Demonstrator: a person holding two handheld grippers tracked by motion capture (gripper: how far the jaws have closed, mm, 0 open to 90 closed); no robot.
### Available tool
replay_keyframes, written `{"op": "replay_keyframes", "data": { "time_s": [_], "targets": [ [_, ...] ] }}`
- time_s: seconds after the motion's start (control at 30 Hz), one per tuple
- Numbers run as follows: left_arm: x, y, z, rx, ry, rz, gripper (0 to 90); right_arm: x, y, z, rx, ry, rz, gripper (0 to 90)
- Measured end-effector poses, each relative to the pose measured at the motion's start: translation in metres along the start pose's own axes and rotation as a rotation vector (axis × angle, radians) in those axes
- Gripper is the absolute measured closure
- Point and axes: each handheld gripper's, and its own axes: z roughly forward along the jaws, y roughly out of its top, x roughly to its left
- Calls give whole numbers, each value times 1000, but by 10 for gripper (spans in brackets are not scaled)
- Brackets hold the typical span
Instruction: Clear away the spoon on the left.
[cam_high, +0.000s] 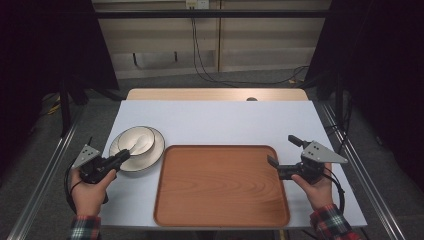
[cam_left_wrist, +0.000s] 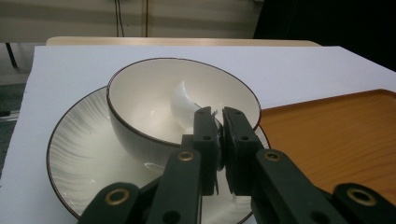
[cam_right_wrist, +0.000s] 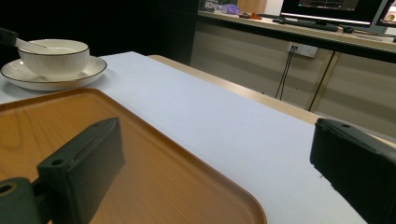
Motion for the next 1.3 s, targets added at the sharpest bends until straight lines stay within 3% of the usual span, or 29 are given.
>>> {"op": "replay_keyframes", "data": {
  "time_s": [0.3,0.8,1.3],
  "targets": [
    [0,0,1,-11,5,8,846,0,0,0,2,1,-5,23],
    [2,18,2,-72,-22,4,849,0,0,-1,-1,1,-8,23],
    [5,31,15,-135,-20,4,848,0,1,-2,-6,0,-9,23]
  ]
}}
